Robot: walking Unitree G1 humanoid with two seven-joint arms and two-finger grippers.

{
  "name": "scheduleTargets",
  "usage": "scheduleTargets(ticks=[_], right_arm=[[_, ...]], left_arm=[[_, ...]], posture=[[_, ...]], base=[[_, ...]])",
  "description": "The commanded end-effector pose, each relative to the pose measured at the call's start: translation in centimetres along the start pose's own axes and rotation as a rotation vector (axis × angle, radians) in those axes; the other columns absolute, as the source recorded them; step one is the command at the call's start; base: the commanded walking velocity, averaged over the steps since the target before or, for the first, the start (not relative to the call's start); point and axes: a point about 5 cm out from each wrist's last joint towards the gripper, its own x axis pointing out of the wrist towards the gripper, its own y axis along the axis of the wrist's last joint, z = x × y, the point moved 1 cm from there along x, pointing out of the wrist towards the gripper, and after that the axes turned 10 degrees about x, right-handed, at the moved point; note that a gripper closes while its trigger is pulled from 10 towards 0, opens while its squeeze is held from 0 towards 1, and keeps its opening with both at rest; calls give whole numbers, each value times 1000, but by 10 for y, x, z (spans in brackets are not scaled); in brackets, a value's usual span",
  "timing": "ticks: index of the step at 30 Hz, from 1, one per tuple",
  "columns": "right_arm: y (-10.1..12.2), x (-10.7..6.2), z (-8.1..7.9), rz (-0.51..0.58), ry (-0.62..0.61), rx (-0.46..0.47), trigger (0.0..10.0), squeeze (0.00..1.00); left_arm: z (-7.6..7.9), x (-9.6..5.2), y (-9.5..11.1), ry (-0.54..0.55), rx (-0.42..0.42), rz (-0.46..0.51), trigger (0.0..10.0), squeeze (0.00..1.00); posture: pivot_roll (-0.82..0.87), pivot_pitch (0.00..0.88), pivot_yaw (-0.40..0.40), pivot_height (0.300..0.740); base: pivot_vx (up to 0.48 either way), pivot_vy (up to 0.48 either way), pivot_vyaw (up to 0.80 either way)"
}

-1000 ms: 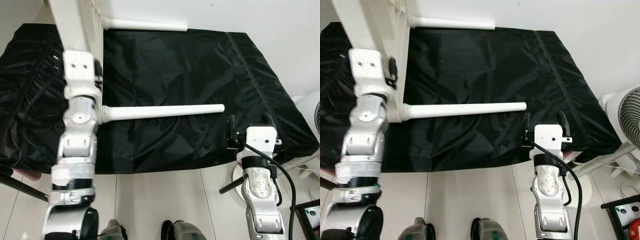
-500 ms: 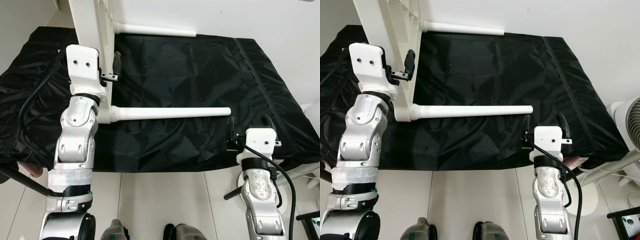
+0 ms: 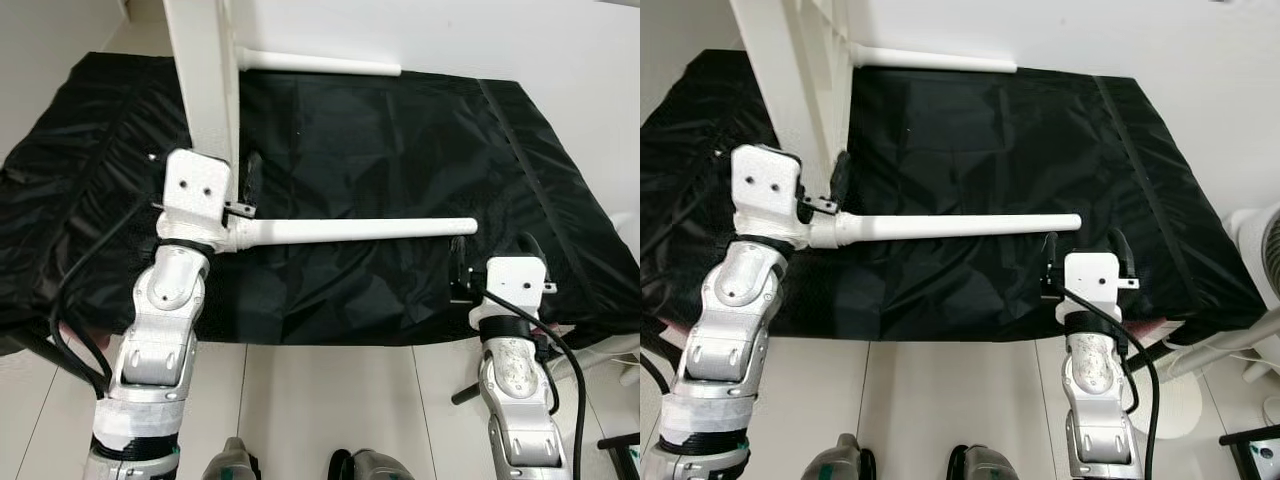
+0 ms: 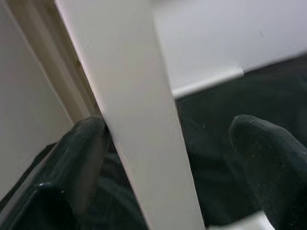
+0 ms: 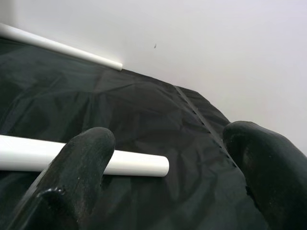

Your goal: Building children table

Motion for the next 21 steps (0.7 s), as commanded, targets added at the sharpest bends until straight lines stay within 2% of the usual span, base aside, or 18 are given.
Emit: scheduleTargets(ticks=[1, 10, 11, 15, 16, 18, 21], right_arm=[[-3, -2, -2, -13, 8, 5, 10000, 0], [-4, -2, -3, -18, 14, 9, 10000, 0], [-5, -2, -3, -19, 14, 9, 10000, 0], [-5, -2, -3, -19, 16, 7, 10000, 0], [-5, -1, -3, -19, 19, 6, 10000, 0], [-5, -1, -3, -19, 19, 6, 10000, 0], [-5, 0, -3, -13, 17, 5, 10000, 0]], left_arm=[[2, -3, 2, -20, 30, 0, 10000, 0], [-2, -15, 4, -28, 54, 24, 10000, 0], [2, -19, 7, -75, 15, 57, 10000, 0], [4, -23, 8, -107, 14, 78, 10000, 0], [14, -29, 9, -174, -8, 93, 10000, 0], [14, -29, 9, -174, -8, 93, 10000, 0], [36, -39, 11, -303, -50, 100, 10000, 0]], posture=[[80, 70, -39, 740], [87, 78, -40, 740], [89, 81, -41, 740], [93, 80, -44, 740], [92, 79, -41, 740], [92, 79, -41, 740], [85, 75, -39, 740]], base=[[0, 0, 0], [0, 0, 0], [0, 0, 0], [0, 0, 0], [0, 0, 0], [0, 0, 0], [0, 0, 0]])
